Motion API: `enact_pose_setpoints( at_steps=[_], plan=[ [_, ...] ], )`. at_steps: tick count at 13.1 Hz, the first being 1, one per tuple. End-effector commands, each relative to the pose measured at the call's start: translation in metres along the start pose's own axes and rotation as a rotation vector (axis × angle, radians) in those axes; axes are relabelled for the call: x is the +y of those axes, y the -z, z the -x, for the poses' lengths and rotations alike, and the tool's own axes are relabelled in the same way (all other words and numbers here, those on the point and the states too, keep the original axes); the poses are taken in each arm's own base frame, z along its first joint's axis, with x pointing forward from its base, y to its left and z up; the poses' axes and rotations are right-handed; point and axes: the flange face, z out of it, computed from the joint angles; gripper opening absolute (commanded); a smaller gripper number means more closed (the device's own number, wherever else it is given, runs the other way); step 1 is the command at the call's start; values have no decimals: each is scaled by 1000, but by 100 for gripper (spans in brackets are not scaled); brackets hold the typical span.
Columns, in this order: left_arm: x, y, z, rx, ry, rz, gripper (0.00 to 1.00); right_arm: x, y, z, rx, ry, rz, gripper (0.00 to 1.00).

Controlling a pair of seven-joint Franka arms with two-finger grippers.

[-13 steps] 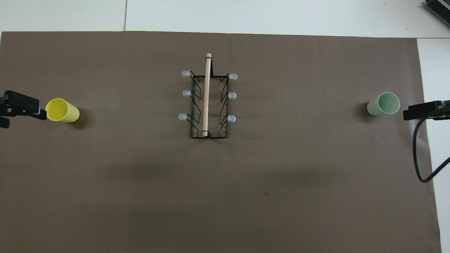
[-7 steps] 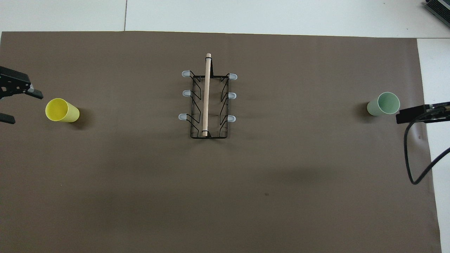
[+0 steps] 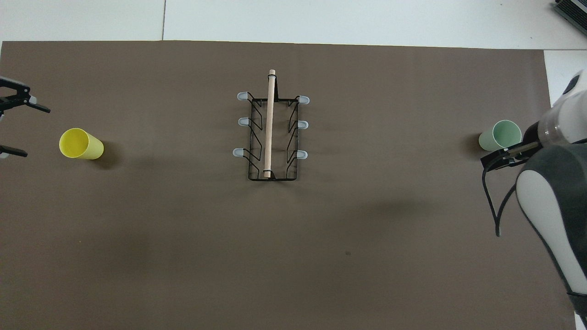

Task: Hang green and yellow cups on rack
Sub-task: 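Open the left gripper at the yellow cup while the right gripper reaches the green cup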

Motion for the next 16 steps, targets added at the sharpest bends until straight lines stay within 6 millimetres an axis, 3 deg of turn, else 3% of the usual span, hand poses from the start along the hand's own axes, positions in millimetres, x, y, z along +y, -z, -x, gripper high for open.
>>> enact_pose_setpoints(
  at_steps=[1, 5, 9, 11, 16],
  plan=[
    [10, 0, -18, -34, 162, 39, 100, -11, -9, 1, -20, 137, 77, 100],
    [10, -23, -58, -57, 312, 66, 100, -1, -11, 7, -110, 582, 183, 100],
    [1, -51, -106, -72, 398, 97, 100, -12, -20, 11, -193, 790, 276, 100],
    [-6, -69, -130, -83, 446, 137, 100, -42, -32, -5, -267, 913, 356, 100],
    [-31, -101, -163, -84, 541, 204, 100, -75, -70, -19, -346, 1058, 501, 100]
  ],
)
